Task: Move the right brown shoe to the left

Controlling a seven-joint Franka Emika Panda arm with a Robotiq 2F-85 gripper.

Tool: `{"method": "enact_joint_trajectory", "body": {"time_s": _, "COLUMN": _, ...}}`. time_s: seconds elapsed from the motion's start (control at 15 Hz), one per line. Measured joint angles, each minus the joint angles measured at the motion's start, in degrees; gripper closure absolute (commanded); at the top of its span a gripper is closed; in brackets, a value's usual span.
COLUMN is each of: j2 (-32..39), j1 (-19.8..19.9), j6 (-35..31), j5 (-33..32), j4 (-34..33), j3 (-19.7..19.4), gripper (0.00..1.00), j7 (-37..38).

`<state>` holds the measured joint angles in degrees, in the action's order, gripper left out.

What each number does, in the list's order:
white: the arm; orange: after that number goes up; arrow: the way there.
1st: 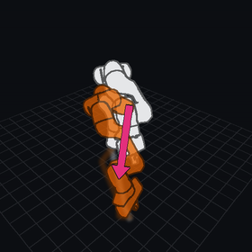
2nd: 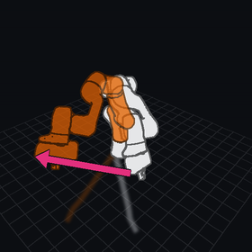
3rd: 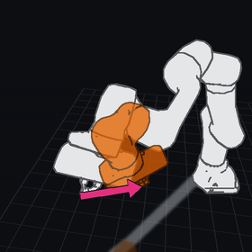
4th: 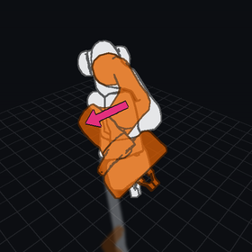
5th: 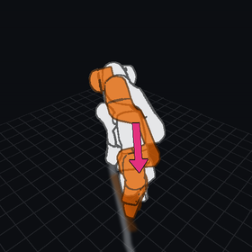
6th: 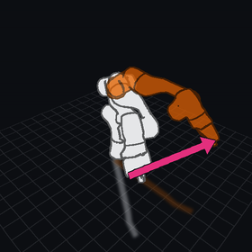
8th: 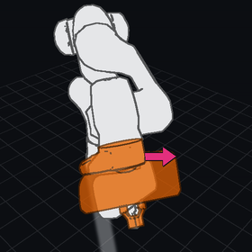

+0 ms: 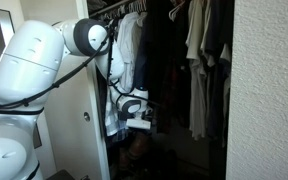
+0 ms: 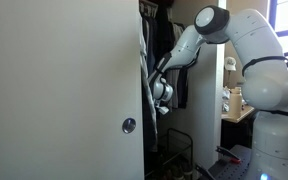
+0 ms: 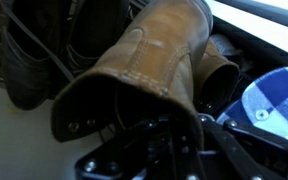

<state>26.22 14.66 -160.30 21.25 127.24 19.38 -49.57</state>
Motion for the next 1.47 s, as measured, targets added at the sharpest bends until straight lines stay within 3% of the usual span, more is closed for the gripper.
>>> {"method": "enact_joint_trajectory", "body": {"time_s": 0.27, "j2": 4.9, "j1": -0.2, "j6": -7.4, "j5": -1.2, "j4": 1.9, "j3": 3.5, "gripper": 0.95, "j7": -3.2}}
{"method": "enact_joint_trajectory", "body": {"time_s": 0.6, "j2": 11.9, "j1": -0.4, "j6": -19.3, "j5": -11.4, "j4": 2.1, "j3": 4.3, "gripper": 0.95, "j7": -0.3}}
{"method": "enact_joint_trajectory", "body": {"time_s": 0.93, "j2": 16.8, "j1": -2.5, "j6": -28.2, "j5": -24.8, "j4": 0.5, "j3": 0.1, "gripper": 0.95, "j7": 8.6}}
{"method": "enact_joint_trajectory", "body": {"time_s": 1.2, "j2": 21.1, "j1": -9.2, "j6": -34.6, "j5": -32.2, "j4": -2.9, "j3": -7.8, "gripper": 0.95, "j7": 15.0}}
{"method": "enact_joint_trajectory", "body": {"time_s": 1.27, "j2": 22.2, "j1": -11.3, "j6": -35.5, "j5": -33.0, "j4": -4.0, "j3": -10.1, "gripper": 0.69, "j7": 16.2}}
{"method": "enact_joint_trajectory", "body": {"time_s": 1.33, "j2": 23.4, "j1": -13.6, "j6": -36.0, "j5": -33.5, "j4": -5.2, "j3": -12.5, "gripper": 0.68, "j7": 17.4}}
{"method": "enact_joint_trajectory", "body": {"time_s": 1.47, "j2": 25.4, "j1": -18.4, "j6": -37.4, "j5": -33.8, "j4": -7.0, "j3": -16.7, "gripper": 0.55, "j7": 19.9}}
